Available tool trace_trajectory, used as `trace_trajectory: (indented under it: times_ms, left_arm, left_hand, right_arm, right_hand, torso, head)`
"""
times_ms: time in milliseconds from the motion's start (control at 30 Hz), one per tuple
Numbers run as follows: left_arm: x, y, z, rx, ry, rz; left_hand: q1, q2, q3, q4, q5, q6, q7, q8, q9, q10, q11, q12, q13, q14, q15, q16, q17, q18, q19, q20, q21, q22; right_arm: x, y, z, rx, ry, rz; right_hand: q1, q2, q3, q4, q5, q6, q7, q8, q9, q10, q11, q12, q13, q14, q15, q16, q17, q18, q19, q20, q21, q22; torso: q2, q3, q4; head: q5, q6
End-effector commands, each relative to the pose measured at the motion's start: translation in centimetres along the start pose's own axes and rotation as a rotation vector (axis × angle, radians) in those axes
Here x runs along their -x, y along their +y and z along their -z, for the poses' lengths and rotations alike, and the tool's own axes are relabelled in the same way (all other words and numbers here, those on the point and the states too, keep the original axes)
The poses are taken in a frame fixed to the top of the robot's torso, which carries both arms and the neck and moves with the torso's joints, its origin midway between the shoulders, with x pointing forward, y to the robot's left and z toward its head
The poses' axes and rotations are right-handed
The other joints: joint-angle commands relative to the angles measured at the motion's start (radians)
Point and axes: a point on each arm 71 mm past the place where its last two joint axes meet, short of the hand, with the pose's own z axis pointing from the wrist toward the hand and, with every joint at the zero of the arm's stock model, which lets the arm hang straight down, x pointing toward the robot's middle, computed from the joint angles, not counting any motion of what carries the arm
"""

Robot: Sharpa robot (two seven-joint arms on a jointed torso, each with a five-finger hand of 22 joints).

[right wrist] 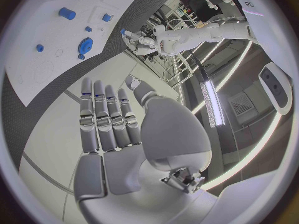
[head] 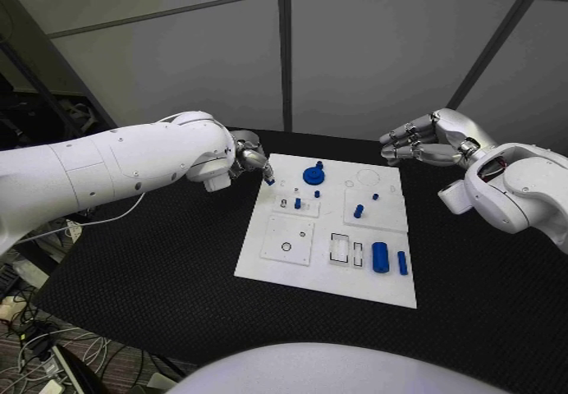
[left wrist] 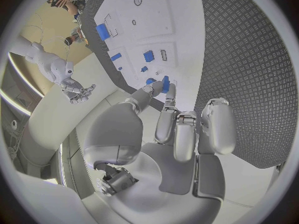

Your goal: Assemble the parts on the task board

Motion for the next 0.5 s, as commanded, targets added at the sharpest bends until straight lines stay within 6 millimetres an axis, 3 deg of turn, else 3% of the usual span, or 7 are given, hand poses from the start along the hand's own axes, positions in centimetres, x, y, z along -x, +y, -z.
trace_trajectory:
  times_ms: [33,167,500]
  left_arm:
    - [0.1,0.2,0.4,0.044,-0.132,0.110]
    - [-1.2,0.1,0.7,0.037,-0.169,0.142]
    - [-3.7,0.0,0.4,0.038,-0.189,0.161]
  left_hand:
    - [-0.011,0.002,0.103,0.088,0.001,0.063,-0.055,0.007,0.138,0.031,-0.021,0.009,0.077,0.102,-0.011,0.002,0.263,0.009,0.011,-0.009,-0.004,0.183]
    - [-0.021,-0.003,0.123,0.075,0.005,0.072,-0.058,0.006,0.141,0.039,-0.024,0.017,0.089,0.102,-0.014,0.002,0.263,0.009,0.012,-0.012,-0.003,0.184]
    - [-0.037,-0.003,0.140,0.070,-0.001,0.080,-0.060,0.003,0.144,0.044,-0.026,0.020,0.094,0.102,-0.016,0.002,0.263,0.008,0.015,-0.014,0.002,0.186]
  right_arm:
    - [0.1,0.1,0.0,0.006,-0.001,0.002]
    - [0.1,0.1,-0.1,0.006,-0.001,0.002]
    - [0.1,0.1,-0.1,0.005,0.000,0.002]
  right_hand:
    - [0.004,-0.008,0.001,0.005,0.006,-0.005,0.000,0.003,-0.001,-0.008,0.002,-0.001,-0.002,-0.001,0.003,-0.005,-0.001,0.007,0.007,-0.002,-0.005,-0.001]
    - [0.004,-0.008,0.001,0.005,0.006,-0.005,0.000,0.003,-0.001,-0.008,0.002,-0.001,-0.002,-0.001,0.003,-0.005,-0.001,0.007,0.007,-0.002,-0.005,-0.001]
    - [0.004,-0.008,0.001,0.005,0.006,-0.005,0.000,0.003,-0.001,-0.008,0.002,-0.001,-0.002,-0.001,0.003,-0.005,-0.001,0.007,0.007,-0.002,-0.005,-0.001]
  torso:
    - [-0.006,0.0050,0.0054]
    - [-0.009,0.0079,0.0058]
    - [-0.007,0.0067,0.0058]
  head:
    - [-0.002,-0.002]
    - [-0.001,-0.007]
    - [-0.006,-0.006]
